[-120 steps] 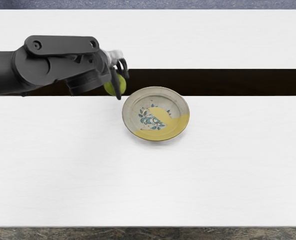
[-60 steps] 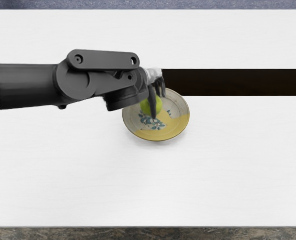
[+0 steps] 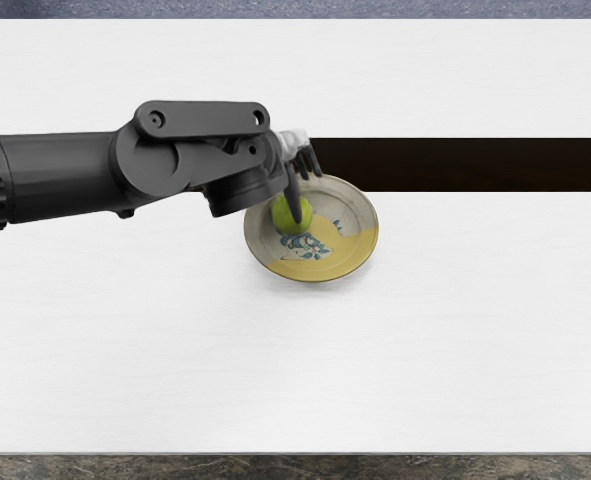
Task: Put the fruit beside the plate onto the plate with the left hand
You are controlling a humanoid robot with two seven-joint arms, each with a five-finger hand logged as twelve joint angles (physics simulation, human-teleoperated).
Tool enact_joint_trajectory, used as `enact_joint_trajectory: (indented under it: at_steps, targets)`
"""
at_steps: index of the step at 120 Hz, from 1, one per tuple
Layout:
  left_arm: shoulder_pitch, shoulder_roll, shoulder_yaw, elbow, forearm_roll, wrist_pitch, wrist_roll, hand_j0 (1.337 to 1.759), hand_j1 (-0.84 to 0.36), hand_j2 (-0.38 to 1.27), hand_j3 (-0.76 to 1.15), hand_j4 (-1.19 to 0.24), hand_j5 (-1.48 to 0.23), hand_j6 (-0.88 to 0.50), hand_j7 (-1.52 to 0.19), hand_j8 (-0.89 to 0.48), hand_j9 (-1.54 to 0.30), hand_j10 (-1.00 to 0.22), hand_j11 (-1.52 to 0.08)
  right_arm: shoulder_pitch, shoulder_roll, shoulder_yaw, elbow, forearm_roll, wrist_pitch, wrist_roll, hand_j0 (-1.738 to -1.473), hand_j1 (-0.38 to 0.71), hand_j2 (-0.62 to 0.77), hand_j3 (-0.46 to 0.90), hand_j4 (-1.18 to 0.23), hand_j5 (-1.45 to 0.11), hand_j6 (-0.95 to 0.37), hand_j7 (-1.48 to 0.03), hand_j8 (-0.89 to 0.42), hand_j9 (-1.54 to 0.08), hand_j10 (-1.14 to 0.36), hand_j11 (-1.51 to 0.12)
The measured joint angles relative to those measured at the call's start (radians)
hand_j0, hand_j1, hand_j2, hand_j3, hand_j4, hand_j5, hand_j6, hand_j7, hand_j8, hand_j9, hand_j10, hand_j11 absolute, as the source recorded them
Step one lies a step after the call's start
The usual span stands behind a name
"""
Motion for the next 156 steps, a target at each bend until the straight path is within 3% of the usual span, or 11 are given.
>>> enact_joint_trajectory:
  at_steps: [28,50,86,98,114,129,156]
  targets:
    - [-0.01,0.008,-0.033,-0.01,0.0,-0.005,0.0,1.658,-0.01,0.11,0.0,-0.33,-0.43,-0.3,-0.43,-0.29,-0.43,-0.3,-0.43,0.0,0.0,0.0,0.0,0.0,0.0,0.0,-1.658,-0.31,-0.01,0.0,-0.04,-0.05,-0.04,-0.05,-0.04,-0.05,-0.03,-0.05]
    - [0.023,0.237,-0.202,-0.069,-0.005,-0.15,0.0,1.658,0.02,0.08,0.0,-0.28,-0.37,-0.27,-0.37,-0.27,-0.37,-0.27,-0.37,0.001,0.0,0.0,0.0,0.0,0.0,0.001,-1.658,-0.31,-0.01,0.0,-0.03,-0.05,-0.04,-0.05,-0.03,-0.05,-0.03,-0.05]
    - [0.274,0.584,-0.549,-0.258,-0.043,-0.457,0.0,1.658,0.04,0.06,0.0,-0.26,-0.34,-0.26,-0.34,-0.26,-0.34,-0.26,-0.34,0.009,0.0,0.0,0.0,0.0,0.0,0.001,-1.658,-0.31,-0.01,0.0,-0.04,-0.05,-0.04,-0.05,-0.04,-0.05,-0.03,-0.05]
    - [0.456,0.644,-0.697,-0.279,-0.063,-0.594,0.0,1.658,0.04,0.05,0.0,-0.26,-0.33,-0.26,-0.33,-0.26,-0.33,-0.26,-0.33,0.011,0.0,0.0,0.0,0.0,0.0,0.0,-1.658,-0.31,-0.01,0.0,-0.04,-0.05,-0.04,-0.05,-0.04,-0.05,-0.03,-0.05]
    - [0.596,0.691,-0.895,-0.286,-0.083,-0.73,0.0,1.658,0.05,0.05,0.0,-0.26,-0.33,-0.25,-0.33,-0.25,-0.33,-0.25,-0.33,0.012,0.0,0.0,0.0,0.0,0.0,0.0,-1.658,-0.31,-0.01,0.0,-0.04,-0.05,-0.04,-0.05,-0.04,-0.05,-0.03,-0.05]
    - [0.659,0.764,-0.997,-0.282,-0.174,-0.778,0.0,1.658,0.05,0.05,0.0,-0.25,-0.33,-0.25,-0.33,-0.25,-0.33,-0.25,-0.33,0.012,0.0,0.0,0.0,0.0,0.0,0.0,-1.658,-0.31,-0.01,0.0,-0.04,-0.05,-0.04,-0.05,-0.04,-0.05,-0.03,-0.05]
    - [0.708,0.802,-1.037,-0.199,-0.333,-0.796,0.0,1.658,0.05,0.05,0.0,-0.25,-0.33,-0.25,-0.33,-0.25,-0.33,-0.25,-0.33,0.012,0.0,0.0,0.0,0.0,0.0,0.0,-1.658,-0.31,-0.01,0.0,-0.04,-0.05,-0.04,-0.05,-0.04,-0.05,-0.03,-0.05]
